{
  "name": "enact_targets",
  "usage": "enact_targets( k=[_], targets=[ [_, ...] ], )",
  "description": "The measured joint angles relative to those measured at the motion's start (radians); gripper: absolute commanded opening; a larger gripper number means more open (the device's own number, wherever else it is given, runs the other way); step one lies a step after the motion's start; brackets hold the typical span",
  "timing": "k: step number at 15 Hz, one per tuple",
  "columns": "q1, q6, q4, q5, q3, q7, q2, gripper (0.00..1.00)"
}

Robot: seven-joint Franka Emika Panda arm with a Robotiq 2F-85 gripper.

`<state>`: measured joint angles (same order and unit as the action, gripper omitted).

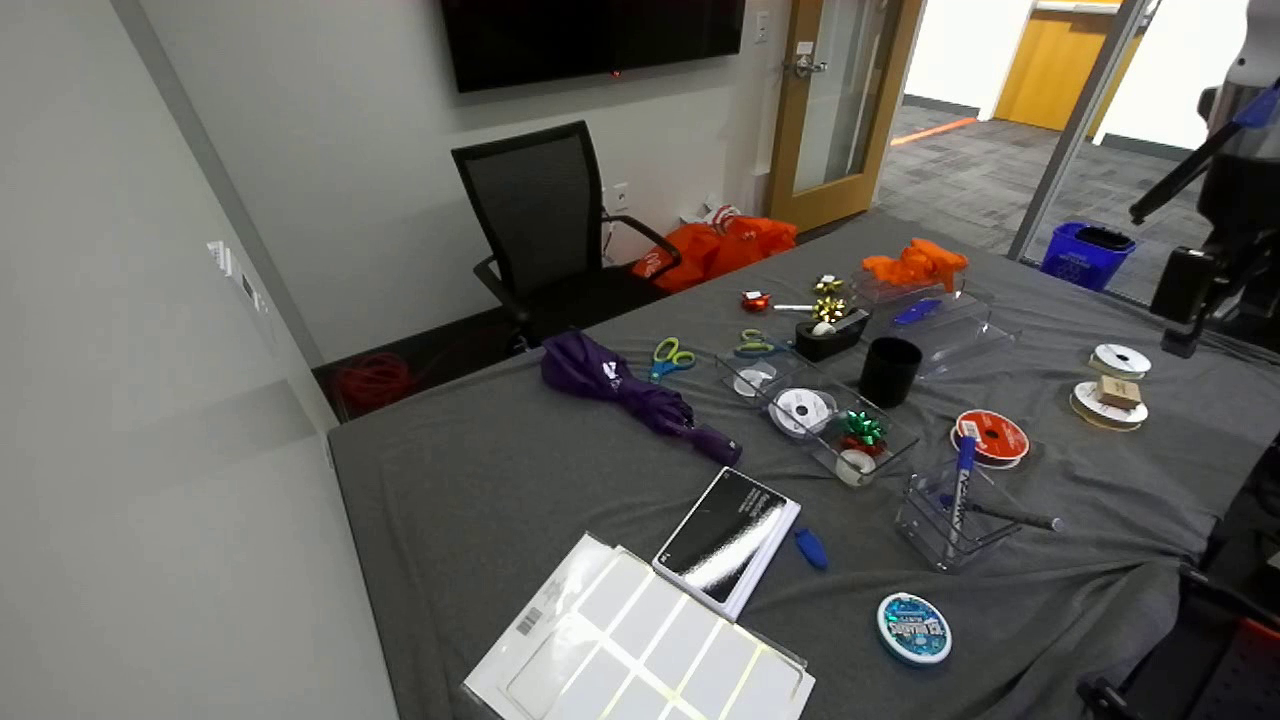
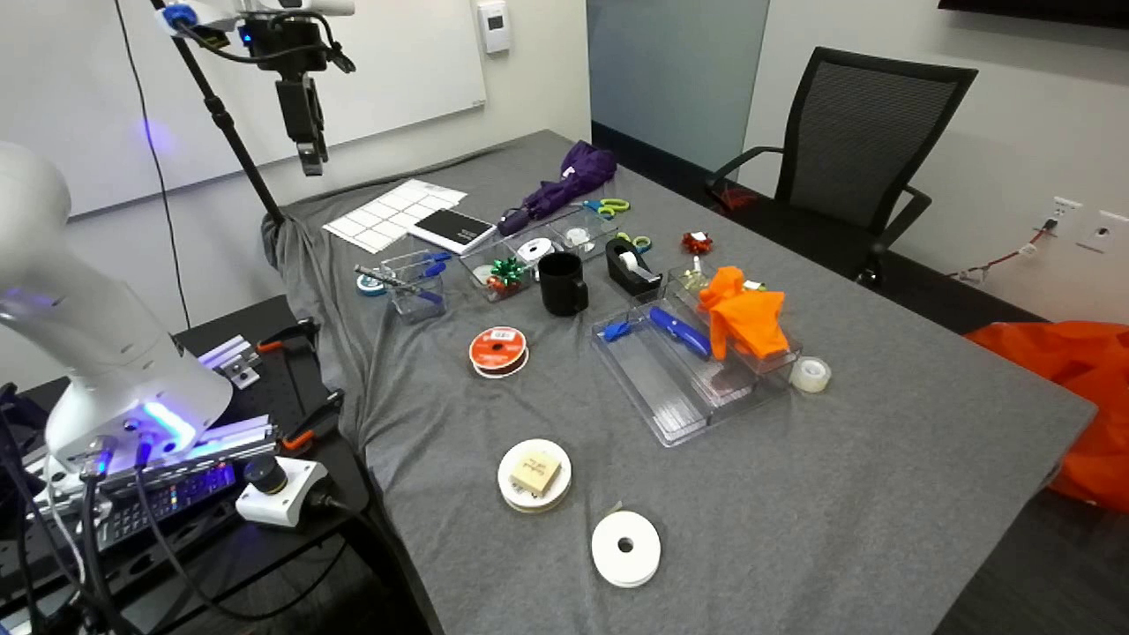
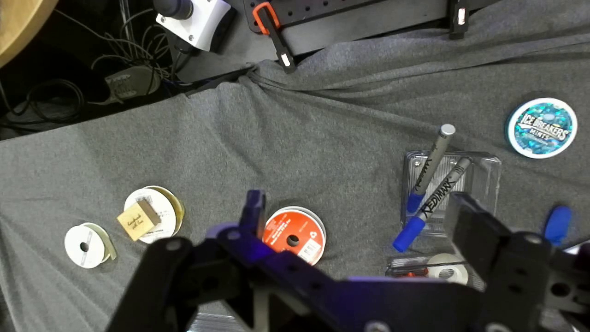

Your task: Pick up the black cup and put it on the book

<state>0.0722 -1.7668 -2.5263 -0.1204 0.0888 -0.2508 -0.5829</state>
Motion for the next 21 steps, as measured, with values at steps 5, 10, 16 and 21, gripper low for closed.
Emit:
enact_targets(
  k=[5,10,16,21],
  targets=[
    [0.0,0.0,0.0,0.0,0.0,0.0,0.0,1.0],
    [0.0,0.0,0.0,0.0,0.0,0.0,0.0,1.0],
    [-0.001,-0.021,0.003,0.029,-0.001,-0.067,0.007,1.0],
    [0.002,-0.041,0.067,0.107,-0.001,-0.252,0.091,1.0]
  ],
)
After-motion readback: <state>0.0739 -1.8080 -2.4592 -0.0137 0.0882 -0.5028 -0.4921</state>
